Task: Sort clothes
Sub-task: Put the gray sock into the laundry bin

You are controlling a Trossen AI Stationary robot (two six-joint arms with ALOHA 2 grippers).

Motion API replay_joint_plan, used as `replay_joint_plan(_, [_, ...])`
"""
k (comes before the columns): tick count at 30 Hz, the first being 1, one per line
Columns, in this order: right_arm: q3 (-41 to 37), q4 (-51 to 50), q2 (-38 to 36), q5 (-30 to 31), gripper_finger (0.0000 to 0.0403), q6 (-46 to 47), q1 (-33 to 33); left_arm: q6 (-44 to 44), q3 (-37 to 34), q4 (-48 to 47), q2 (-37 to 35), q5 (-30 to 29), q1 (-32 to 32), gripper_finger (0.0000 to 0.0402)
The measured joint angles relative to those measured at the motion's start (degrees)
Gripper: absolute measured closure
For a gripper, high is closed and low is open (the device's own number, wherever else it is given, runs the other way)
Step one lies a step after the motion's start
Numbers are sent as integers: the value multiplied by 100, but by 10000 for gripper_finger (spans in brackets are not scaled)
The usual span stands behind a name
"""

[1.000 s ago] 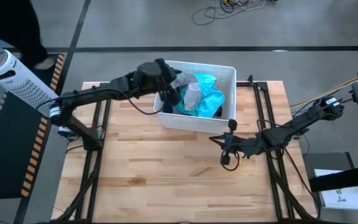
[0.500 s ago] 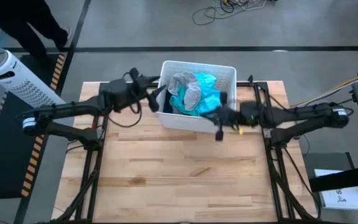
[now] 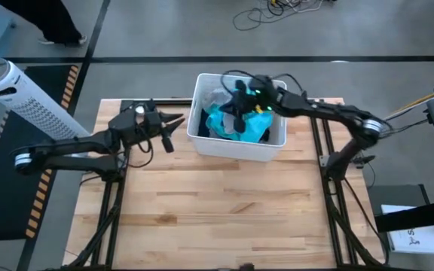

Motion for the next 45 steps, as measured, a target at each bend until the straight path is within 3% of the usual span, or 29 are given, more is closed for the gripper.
replay_joint_plan(2, [198, -137, 461, -387, 403, 66, -197, 7, -85, -88, -168, 4, -41, 357])
replay_joint_plan(6, [241, -326, 1082, -539, 403, 113, -475, 9, -125, -572, -492, 7, -167, 396])
replay_joint_plan(16, [-156, -450, 1717, -815, 403, -121, -692, 2, -155, -1025, -936, 7, -550, 400])
replay_joint_plan(21, [-214, -411, 2023, -1325, 403, -68, -848, 8, -155, -1049, -888, 4, -588, 401])
replay_joint_plan(45, [-225, -1139, 2150, -938, 403, -319, -301, 37, -155, -1095, -903, -4, -588, 402])
